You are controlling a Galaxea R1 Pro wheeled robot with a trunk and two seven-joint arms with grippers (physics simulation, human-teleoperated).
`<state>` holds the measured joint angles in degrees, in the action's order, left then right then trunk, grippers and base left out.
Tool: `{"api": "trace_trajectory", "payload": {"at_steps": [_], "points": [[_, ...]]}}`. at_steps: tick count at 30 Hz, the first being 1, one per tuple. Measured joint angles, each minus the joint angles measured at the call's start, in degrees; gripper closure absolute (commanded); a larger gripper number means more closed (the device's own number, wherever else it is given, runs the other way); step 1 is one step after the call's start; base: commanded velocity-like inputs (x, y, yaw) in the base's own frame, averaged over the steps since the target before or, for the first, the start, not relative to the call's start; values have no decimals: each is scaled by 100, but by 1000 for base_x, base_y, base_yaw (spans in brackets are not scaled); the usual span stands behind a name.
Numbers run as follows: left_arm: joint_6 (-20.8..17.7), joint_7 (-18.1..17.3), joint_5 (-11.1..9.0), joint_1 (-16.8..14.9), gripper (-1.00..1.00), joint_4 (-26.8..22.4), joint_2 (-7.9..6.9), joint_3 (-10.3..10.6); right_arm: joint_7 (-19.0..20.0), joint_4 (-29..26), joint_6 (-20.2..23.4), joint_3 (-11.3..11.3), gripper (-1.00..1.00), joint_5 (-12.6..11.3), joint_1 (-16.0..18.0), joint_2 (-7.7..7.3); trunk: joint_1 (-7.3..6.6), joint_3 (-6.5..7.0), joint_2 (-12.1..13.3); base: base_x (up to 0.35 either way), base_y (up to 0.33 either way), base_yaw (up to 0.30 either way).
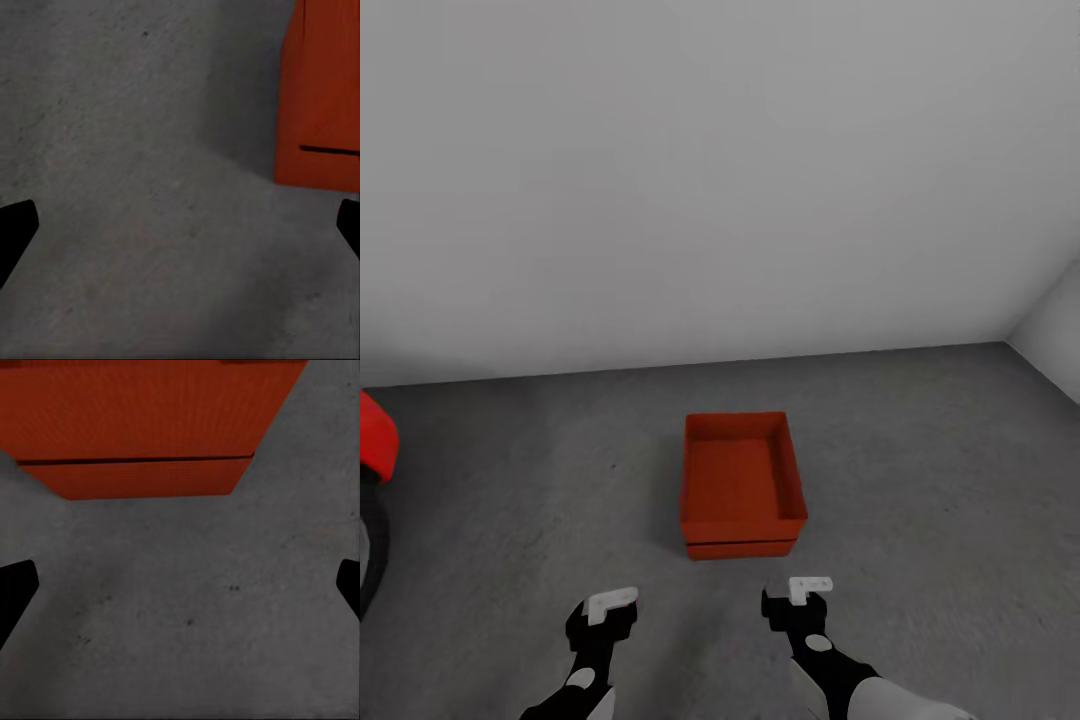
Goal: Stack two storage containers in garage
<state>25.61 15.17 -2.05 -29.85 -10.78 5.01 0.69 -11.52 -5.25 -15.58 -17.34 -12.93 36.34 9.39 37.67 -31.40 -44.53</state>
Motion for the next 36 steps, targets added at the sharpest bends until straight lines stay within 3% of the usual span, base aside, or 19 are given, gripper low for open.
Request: {"api": "trace_trajectory", "payload": {"at_steps": [8, 14, 17, 22, 25, 33, 35, 36], "points": [[10, -5, -4, 0, -100, 0, -5, 0, -4, 0, -1, 0, -100, 6, 0, -6, -2, 0, 0, -201, 135, 0], [-7, 1, -6, -2, -100, -9, -104, -9, 1, -9, 2, 9, -100, 15, 0, -115, -3, 0, -1, -21, 15, 0], [-73, 6, -23, -5, -100, 12, -261, -24, 3, -11, 12, 17, -100, 11, 18, -312, -3, 0, -1, -4, 3, 0], [-434, -55, -95, -3, -100, 520, -839, -56, 22, 27, 24, 12, -100, -10, 27, -777, -3, -1, -1, -1, 0, 0], [-512, -61, -164, 6, -100, 899, -980, -52, 44, 212, 36, 11, -100, -15, 39, -995, -3, -1, -1, 0, 0, 0], [-604, -276, -225, 36, -100, 1070, -956, -47, 66, 671, 78, -4, -100, 24, 51, -1164, -3, 0, -1, 0, 0, 0], [-667, -358, -250, 67, -100, 1075, -949, -50, 68, 686, 88, -5, -100, 29, -38, -1174, -3, -1, -1, 0, 0, 0], [-963, -413, -334, 150, -100, 1079, -945, -57, 70, 695, 94, -4, -100, 31, -305, -1182, -4, -1, -1, 0, 0, 0]]}}
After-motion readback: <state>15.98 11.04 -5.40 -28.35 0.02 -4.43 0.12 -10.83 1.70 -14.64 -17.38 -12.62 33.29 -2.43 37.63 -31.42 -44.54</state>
